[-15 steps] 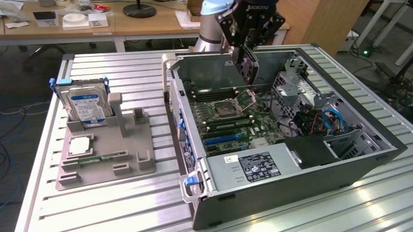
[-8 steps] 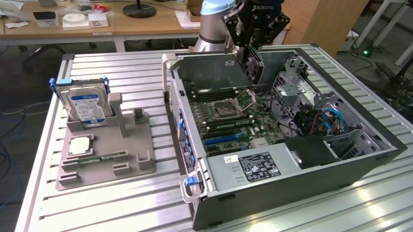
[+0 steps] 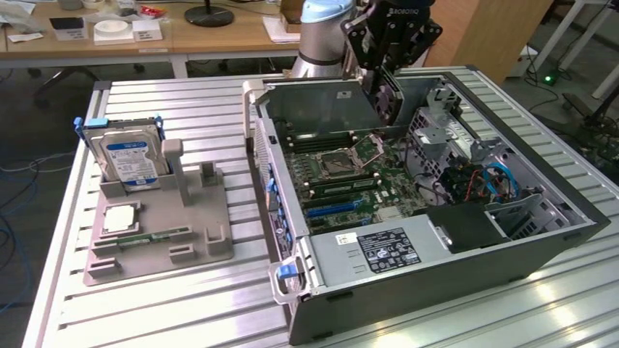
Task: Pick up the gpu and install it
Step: 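Pick up the gpu and move the gpu toward the slot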
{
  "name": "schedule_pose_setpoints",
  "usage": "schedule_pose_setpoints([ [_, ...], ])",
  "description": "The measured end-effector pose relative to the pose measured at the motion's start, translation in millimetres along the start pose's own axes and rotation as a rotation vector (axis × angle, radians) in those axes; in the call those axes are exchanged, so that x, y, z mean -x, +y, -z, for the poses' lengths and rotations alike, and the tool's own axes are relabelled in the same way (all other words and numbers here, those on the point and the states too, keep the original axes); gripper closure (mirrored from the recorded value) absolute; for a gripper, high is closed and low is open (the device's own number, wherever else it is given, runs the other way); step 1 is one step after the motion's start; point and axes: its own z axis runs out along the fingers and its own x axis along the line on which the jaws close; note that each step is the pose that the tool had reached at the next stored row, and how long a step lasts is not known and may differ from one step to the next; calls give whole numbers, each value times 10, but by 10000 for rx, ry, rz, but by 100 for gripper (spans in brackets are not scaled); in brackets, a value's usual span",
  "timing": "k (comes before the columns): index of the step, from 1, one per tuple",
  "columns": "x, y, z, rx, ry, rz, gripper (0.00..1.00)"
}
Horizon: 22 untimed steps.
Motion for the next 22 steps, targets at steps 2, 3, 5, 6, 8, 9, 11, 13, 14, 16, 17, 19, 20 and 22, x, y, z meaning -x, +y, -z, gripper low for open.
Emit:
schedule_pose_setpoints([
  [2, 30, 0, -1, 0, 0, 0, 73],
  [3, 47, 0, -1, 0, 0, 1, 73],
  [5, 76, 0, -2, 0, 0, 0, 73],
  [6, 91, 1, -3, 1, 0, -1, 73],
  [8, 122, 1, -4, 1, 0, 0, 73],
  [9, 137, 1, -5, 1, 0, 0, 73],
  [11, 173, 1, -6, 1, 0, 1, 73],
  [13, 210, 1, -8, 1, 0, 1, 73],
  [14, 223, 1, -9, 1, 0, 0, 73],
  [16, 230, 1, -9, 0, 0, 0, 73],
  [17, 231, 1, -9, 0, 0, 0, 73],
  [19, 231, 1, -9, 0, 0, 0, 73],
  [20, 231, 1, -10, 0, 0, 0, 73],
  [22, 231, 1, -10, 1, 0, 0, 73],
])
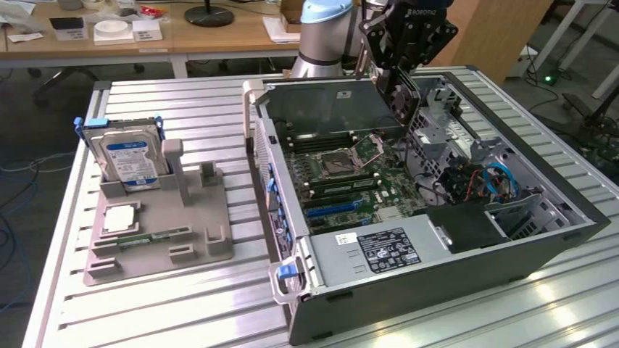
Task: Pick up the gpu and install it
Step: 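Pick up the gpu and move the gpu toward the slot, then insert the gpu into the slot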
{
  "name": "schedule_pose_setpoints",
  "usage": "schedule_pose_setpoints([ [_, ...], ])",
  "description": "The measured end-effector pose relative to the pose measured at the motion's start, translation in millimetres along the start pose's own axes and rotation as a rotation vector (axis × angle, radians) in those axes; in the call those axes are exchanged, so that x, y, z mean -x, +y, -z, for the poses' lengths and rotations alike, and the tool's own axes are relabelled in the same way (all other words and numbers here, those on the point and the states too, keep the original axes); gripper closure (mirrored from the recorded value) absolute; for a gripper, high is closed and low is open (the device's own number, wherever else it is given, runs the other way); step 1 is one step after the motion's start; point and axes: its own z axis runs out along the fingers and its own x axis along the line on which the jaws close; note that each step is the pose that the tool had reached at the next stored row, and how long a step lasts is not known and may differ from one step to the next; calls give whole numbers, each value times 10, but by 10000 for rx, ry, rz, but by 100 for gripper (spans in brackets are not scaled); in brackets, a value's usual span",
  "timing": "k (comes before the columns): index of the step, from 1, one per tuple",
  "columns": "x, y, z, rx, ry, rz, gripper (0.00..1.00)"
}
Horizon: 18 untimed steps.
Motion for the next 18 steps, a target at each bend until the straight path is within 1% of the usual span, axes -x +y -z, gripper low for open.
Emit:
schedule_pose_setpoints([
  [8, 0, 0, 0, 0, 0, 28, 73],
  [18, 0, -5, 0, 21, 29, 924, 73],
])
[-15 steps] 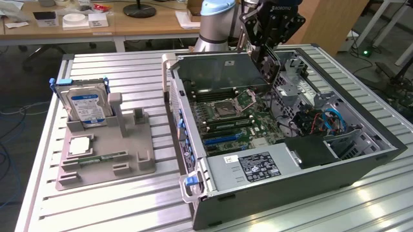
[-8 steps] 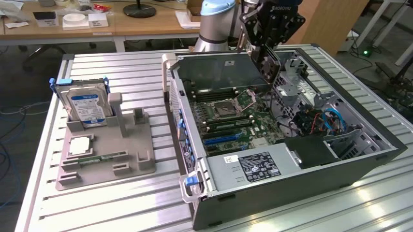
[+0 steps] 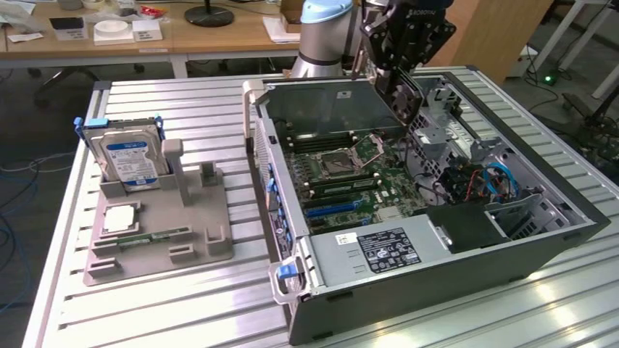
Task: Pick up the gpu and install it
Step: 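Insert the gpu into the slot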
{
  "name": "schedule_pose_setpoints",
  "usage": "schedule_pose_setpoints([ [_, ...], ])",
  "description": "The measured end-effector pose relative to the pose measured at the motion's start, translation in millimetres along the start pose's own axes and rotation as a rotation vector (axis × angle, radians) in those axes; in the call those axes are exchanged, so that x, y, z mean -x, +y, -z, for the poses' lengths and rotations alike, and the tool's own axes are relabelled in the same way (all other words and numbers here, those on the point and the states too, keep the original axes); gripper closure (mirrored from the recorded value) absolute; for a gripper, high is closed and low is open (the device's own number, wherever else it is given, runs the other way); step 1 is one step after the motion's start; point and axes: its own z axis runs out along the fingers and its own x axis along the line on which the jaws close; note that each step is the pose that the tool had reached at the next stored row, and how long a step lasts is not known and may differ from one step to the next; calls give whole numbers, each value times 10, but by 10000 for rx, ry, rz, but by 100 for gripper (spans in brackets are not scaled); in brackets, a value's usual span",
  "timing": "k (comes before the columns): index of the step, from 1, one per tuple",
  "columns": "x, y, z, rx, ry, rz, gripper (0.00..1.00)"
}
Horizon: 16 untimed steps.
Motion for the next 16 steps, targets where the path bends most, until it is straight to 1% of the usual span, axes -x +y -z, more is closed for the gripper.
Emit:
schedule_pose_setpoints([
  [16, -2, -10, 0, 38, 57, 1776, 73],
])
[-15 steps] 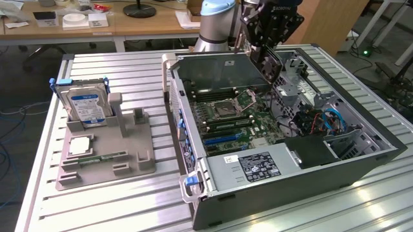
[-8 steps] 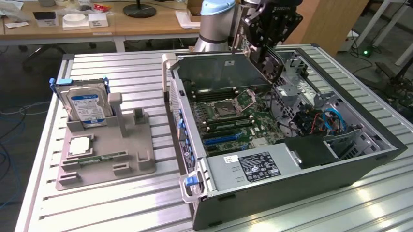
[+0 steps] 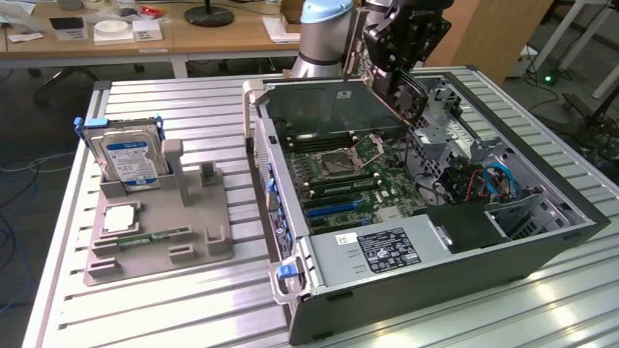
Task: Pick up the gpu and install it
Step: 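Insert the gpu into the slot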
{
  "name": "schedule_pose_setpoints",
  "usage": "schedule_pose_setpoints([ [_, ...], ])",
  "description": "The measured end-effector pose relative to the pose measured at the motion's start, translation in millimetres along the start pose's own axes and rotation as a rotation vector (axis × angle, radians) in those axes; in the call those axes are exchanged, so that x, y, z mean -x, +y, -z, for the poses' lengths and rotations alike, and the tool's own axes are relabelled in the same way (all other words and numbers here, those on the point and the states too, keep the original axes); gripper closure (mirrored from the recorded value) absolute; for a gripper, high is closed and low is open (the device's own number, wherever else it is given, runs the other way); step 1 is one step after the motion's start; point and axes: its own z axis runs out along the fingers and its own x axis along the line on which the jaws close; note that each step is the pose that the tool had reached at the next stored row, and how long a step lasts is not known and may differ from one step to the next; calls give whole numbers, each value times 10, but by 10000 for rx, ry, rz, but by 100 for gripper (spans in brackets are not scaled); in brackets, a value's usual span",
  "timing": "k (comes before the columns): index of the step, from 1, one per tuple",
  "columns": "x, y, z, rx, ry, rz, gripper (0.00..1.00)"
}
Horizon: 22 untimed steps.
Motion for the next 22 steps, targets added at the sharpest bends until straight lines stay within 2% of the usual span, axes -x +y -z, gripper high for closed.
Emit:
schedule_pose_setpoints([
  [22, -5, -17, 1, 53, 78, 2438, 73],
])
